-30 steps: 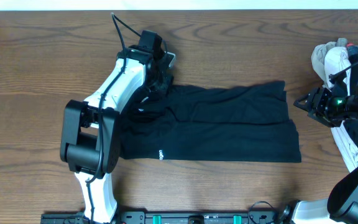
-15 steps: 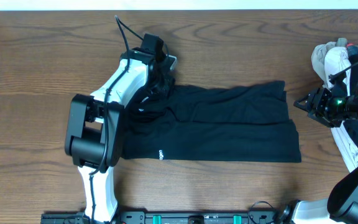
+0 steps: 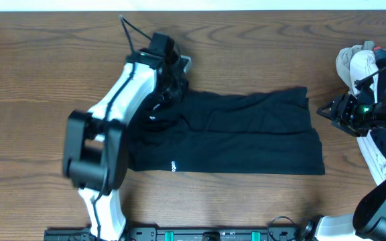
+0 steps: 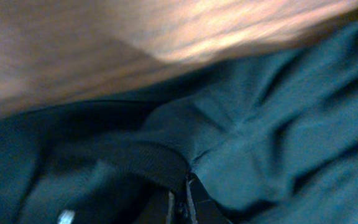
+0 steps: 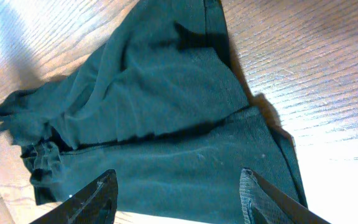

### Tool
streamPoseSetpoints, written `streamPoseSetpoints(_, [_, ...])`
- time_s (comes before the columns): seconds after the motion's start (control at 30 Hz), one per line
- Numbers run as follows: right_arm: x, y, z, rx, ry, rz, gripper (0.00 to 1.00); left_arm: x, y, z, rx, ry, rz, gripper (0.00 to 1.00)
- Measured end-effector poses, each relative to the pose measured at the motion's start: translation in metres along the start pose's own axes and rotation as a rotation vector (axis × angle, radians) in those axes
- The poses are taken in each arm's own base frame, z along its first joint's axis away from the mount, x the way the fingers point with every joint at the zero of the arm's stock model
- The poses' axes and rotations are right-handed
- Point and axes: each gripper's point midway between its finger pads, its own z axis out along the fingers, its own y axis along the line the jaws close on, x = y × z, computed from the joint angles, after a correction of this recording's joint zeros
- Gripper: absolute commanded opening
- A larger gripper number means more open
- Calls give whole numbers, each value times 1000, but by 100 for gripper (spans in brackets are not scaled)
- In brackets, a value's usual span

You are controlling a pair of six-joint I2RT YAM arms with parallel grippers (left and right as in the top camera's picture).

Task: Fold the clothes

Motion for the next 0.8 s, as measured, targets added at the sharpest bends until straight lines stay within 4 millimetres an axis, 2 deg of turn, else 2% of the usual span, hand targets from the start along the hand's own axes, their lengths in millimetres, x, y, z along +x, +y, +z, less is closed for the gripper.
streamPoseSetpoints(0.1, [0, 0, 0, 0, -1, -1, 62, -11, -14, -45, -2, -90, 29, 6])
streamPoseSetpoints(0.23, [-1, 0, 0, 0, -3, -2, 62, -10, -28, -84, 0, -136, 44, 6])
streamPoseSetpoints(0.3, [-1, 0, 0, -1, -5, -3, 63, -3, -30, -89, 2, -114, 38, 6])
streamPoseSetpoints(0.5, [-2, 0, 0, -1, -7, -4, 62, 28, -31, -82, 14, 16, -3, 7])
streamPoseSetpoints(0.67, [-9, 1, 0, -3, -34, -31, 58, 31, -35, -82, 17, 28, 2, 7])
streamPoseSetpoints(0.8, [-29, 14, 3, -17, -110, -122, 55, 27, -35, -81, 16, 15, 9, 7])
